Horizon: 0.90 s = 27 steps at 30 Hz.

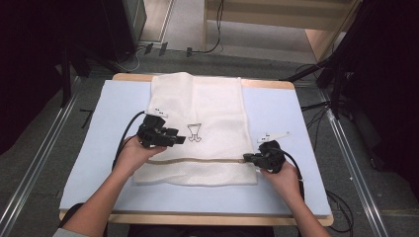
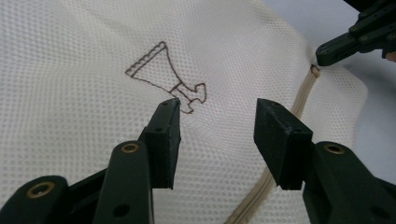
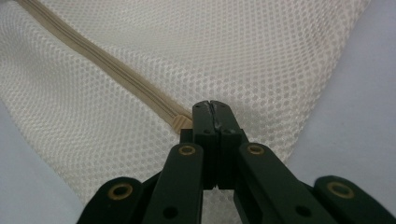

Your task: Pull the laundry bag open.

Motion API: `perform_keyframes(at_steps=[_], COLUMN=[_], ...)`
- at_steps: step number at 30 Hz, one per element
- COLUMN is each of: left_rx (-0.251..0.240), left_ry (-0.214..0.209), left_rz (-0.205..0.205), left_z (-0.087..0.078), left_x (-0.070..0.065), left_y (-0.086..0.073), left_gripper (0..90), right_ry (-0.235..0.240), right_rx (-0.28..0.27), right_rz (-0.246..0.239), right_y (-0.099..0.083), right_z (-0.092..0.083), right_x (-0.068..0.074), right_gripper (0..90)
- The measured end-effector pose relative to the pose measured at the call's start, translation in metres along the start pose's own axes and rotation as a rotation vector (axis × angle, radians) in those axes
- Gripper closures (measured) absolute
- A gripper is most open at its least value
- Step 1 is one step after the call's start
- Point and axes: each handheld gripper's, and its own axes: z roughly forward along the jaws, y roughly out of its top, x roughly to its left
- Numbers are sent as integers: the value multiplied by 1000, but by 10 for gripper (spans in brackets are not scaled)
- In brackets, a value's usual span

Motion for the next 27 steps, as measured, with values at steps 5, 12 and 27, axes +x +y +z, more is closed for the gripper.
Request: perform_keyframes(at_steps=[5, 12, 27], left_rx=[8, 14, 24], left_ry=[-2, -47, -131], left_rz=[16, -25, 22], left_z=[4, 11, 37], left_x=[-7, -12, -45], left_y=[2, 6, 16], left_gripper=[543, 560, 696], right_ry=[-16, -34, -5], right_rx=[-21, -19, -27], right_rz=[-14, 2, -30], right_y=[0, -5, -13], right_z=[-3, -8, 0], right_x=[-2, -10, -18], right_gripper=[900, 900, 900])
